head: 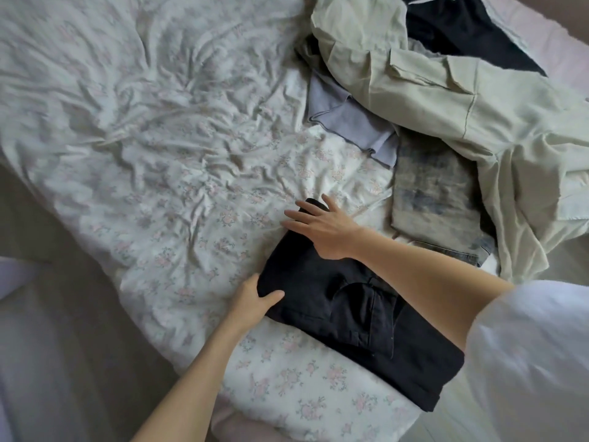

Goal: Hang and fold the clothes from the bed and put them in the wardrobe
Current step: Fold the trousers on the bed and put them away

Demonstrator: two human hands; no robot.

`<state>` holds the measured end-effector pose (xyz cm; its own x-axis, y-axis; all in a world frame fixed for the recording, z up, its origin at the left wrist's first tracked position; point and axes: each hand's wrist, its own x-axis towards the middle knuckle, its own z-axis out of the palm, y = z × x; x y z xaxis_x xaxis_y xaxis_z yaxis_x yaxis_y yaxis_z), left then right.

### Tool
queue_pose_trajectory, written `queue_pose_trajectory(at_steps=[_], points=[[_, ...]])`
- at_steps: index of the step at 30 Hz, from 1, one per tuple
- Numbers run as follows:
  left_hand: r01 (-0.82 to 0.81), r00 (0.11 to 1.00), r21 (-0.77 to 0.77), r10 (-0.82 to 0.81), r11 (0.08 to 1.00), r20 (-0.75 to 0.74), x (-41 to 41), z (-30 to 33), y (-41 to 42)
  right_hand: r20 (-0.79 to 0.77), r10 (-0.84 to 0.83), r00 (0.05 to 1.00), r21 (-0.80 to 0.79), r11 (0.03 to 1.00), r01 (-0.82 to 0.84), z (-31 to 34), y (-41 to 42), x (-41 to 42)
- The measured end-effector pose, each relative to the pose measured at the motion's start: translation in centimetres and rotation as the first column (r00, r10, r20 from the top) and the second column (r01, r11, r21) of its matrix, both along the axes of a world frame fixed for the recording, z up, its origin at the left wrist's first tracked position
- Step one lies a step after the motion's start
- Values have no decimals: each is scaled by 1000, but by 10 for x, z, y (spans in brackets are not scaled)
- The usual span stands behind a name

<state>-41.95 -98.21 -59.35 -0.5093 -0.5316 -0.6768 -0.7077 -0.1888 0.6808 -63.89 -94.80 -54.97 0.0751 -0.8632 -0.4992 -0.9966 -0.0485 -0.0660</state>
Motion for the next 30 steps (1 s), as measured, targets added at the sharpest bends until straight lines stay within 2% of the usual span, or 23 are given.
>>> queue_pose_trajectory(at_steps=[2, 5, 10, 15, 21, 26, 30], points=[[18, 1000, -1, -18, 1000, -7, 1, 0, 1, -50, 110, 993, 119, 987, -103, -4, -15, 1], [44, 999, -11, -44, 999, -10, -3, -1, -2, -94, 135, 986, 287, 952, -103, -10, -34, 3], [114, 990, -5, -114, 994, -83, -8, 17, -9, -218, 187, 958, 335, 936, -106, -3, -49, -5], [173, 975, 72, -160, 982, -151, -20, 51, -22, -230, 205, 951, 441, 893, -86, 31, -58, -22], [150, 958, 65, -129, 987, -257, -35, 83, -48, -315, 195, 929, 299, 949, -98, 76, -84, -42], [91, 958, 35, -78, 995, -275, -39, 111, -77, -346, 155, 925, 172, 980, -100, 112, -100, -45], [7, 970, -130, -39, 991, -241, -38, 138, -110, -353, 77, 933, -11, 996, -86, 140, -118, -42]])
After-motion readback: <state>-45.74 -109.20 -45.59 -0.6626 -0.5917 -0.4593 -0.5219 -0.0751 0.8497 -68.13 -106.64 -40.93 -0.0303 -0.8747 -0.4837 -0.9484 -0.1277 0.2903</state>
